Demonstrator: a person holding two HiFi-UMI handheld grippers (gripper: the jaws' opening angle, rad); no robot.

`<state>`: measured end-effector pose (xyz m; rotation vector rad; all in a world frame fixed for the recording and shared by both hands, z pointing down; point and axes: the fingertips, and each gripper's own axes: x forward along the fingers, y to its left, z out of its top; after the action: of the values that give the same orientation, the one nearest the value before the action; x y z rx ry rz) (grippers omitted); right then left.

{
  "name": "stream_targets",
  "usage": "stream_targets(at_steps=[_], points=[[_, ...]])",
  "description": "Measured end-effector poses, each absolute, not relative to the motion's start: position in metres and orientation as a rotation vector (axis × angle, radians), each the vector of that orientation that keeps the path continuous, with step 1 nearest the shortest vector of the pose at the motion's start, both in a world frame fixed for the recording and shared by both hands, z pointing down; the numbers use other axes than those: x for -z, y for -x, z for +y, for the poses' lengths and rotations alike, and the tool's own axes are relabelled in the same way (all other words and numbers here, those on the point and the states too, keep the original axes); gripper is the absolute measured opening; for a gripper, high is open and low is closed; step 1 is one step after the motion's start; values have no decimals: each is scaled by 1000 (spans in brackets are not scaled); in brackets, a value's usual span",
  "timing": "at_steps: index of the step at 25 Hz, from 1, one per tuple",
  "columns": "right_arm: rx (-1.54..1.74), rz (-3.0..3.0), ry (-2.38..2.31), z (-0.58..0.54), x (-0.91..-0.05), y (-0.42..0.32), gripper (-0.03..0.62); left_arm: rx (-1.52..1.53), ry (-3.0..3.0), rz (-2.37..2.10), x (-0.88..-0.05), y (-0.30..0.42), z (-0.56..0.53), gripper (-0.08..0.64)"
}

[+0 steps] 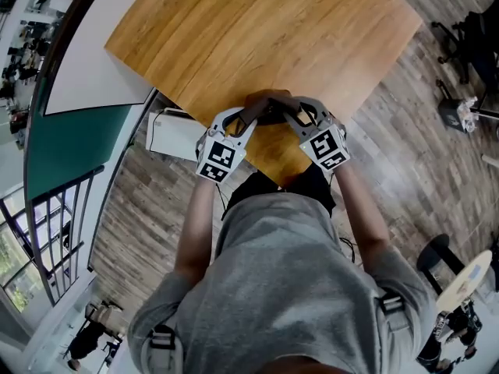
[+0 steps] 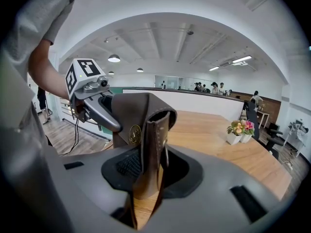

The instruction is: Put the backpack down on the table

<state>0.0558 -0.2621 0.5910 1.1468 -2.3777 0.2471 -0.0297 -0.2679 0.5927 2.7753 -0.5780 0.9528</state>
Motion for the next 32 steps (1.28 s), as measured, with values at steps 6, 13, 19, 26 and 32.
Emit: stream_targets(at_steps=[6,13,19,26,32], points=[[-271,-2377,-1139,-272,-604,-61,103,-981,-2759,-568,-607,24,-277,130],[-280,-2369,-1132,-278,-617,-65,104,-1030,-2754,-555,-622,21,-283,132],[-322,-2347,-1117,-279,-630,-69,115,-1065,-2737,-533,-632,18,-283,133],[-333,-2332,-1110,-283,-638,-73,123,-1052,-2731,-533,-639,15,-288,132],[-351,-2343,-1121,-284,-641,-71,128,-982,-2695,-579,-644,18,-290,138]])
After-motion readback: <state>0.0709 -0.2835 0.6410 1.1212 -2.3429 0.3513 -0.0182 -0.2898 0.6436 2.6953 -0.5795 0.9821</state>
